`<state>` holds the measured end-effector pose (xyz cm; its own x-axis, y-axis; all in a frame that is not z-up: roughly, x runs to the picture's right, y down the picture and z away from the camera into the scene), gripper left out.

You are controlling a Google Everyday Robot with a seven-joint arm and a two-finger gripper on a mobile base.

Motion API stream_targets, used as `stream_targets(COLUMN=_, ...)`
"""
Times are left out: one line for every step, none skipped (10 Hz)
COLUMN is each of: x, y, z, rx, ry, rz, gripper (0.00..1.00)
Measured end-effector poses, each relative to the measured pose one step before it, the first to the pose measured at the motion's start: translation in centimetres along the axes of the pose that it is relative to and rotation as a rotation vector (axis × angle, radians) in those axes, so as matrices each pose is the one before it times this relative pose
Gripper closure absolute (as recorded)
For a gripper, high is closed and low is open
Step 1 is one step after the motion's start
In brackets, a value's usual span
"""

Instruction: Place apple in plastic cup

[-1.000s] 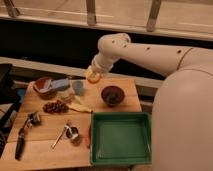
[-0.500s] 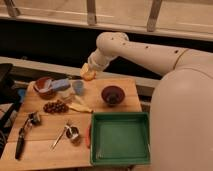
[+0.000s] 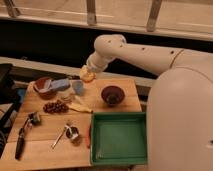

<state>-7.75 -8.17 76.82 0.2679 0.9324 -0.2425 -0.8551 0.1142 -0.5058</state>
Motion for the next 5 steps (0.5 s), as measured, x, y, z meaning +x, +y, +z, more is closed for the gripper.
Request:
stream_targets(x=-0.086, y=0.333, z=0.532, rx=-0.00900, ry=0.00191, rz=-0.00587, gripper=1.00)
stream_targets(x=-0.048, y=-0.001, z=0.421, rx=-0.00664, ry=0.00018, rz=0.00016, gripper=1.00)
stream_targets(x=-0.049, y=0.105, z=0.401, rx=-0.00681, ry=-0.00101, rz=-0.00141, gripper=1.00)
stream_targets(x=-0.121, y=0.096, z=0.194, rx=-0.00506, ry=-0.00340, rz=-0.00111, gripper=1.00)
stream_targets(x=-0.186, y=0.210, z=0.315, rx=-0.00632, ry=-0.00484, rz=-0.00294, gripper=1.00)
